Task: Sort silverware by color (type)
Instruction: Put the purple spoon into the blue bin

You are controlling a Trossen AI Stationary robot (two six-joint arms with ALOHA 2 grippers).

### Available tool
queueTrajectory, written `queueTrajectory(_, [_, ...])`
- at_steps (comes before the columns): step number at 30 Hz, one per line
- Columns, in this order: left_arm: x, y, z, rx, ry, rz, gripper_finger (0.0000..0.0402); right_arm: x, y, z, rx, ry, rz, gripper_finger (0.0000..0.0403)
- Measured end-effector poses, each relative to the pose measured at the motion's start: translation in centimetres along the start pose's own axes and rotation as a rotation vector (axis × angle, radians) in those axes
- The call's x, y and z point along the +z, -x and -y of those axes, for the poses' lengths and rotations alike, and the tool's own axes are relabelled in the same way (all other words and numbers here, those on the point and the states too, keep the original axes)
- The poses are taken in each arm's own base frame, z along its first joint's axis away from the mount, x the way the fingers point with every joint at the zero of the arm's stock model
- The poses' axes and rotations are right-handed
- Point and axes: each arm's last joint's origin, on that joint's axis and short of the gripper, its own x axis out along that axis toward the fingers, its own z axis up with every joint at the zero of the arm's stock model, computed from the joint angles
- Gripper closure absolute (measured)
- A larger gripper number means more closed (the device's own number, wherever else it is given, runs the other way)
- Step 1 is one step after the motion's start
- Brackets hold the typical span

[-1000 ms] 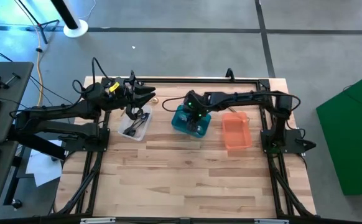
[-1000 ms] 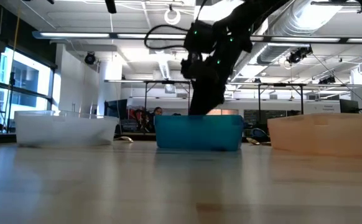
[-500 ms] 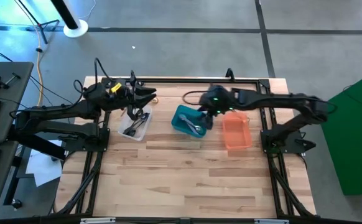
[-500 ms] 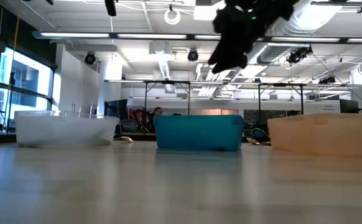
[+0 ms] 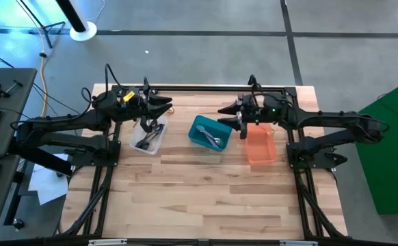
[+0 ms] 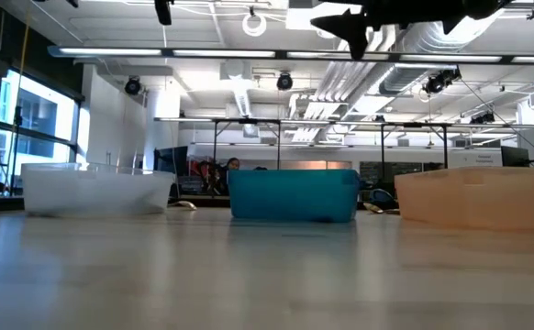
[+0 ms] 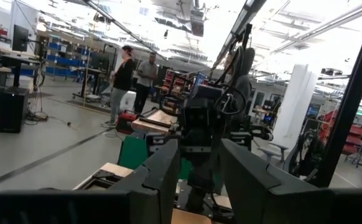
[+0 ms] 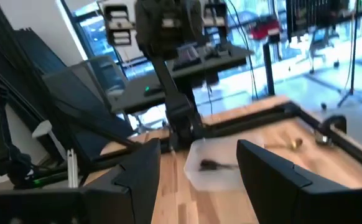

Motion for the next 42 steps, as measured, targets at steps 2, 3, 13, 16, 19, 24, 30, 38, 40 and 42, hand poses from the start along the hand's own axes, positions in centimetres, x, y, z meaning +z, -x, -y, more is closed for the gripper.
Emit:
queueTrajectory(2, [0.0, 0.0, 0.0, 0.001, 0.000, -0.004, 0.0291, 0.1, 0.0, 0.0, 0.003, 0.008, 0.011, 0.0206])
queueTrajectory(3, [0.0, 0.0, 0.0, 0.001, 0.000, -0.005, 0.0292, 0.1, 0.0, 0.0, 0.001, 0.007, 0.008, 0.0206])
queueTrajectory(13, [-0.3, 0.0, -0.1, 0.004, -0.107, -0.034, 0.0390, 0.3, 0.0, -0.2, 0.033, 0.020, 0.036, 0.0274])
queueTrajectory(16, [-0.6, 0.0, -0.1, 0.000, -0.110, -0.060, 0.0393, 0.4, 0.0, -0.4, 0.062, 0.032, 0.039, 0.0344])
queueTrajectory(19, [-0.8, 0.0, -0.2, 0.003, -0.107, -0.088, 0.0399, 0.4, 0.0, -0.4, 0.079, 0.038, 0.037, 0.0393])
queueTrajectory(24, [-0.9, 0.0, -0.2, -0.009, -0.106, -0.096, 0.0401, 0.4, 0.0, -0.4, 0.084, 0.031, 0.036, 0.0395])
queueTrajectory(30, [-0.9, 0.0, -0.2, -0.009, -0.101, -0.095, 0.0401, 0.4, 0.0, -0.5, 0.098, 0.060, 0.033, 0.0401])
queueTrajectory(38, [-0.9, 0.0, -0.2, -0.009, -0.098, -0.102, 0.0401, 0.4, 0.0, -0.5, 0.126, 0.110, 0.029, 0.0402])
queueTrajectory(40, [-1.0, 0.0, -0.2, -0.008, -0.098, -0.106, 0.0401, 0.4, 0.0, -0.5, 0.126, 0.113, 0.029, 0.0402])
queueTrajectory(42, [-1.0, 0.1, -0.2, -0.006, -0.097, -0.113, 0.0401, 0.4, 0.0, -0.5, 0.126, 0.113, 0.029, 0.0402])
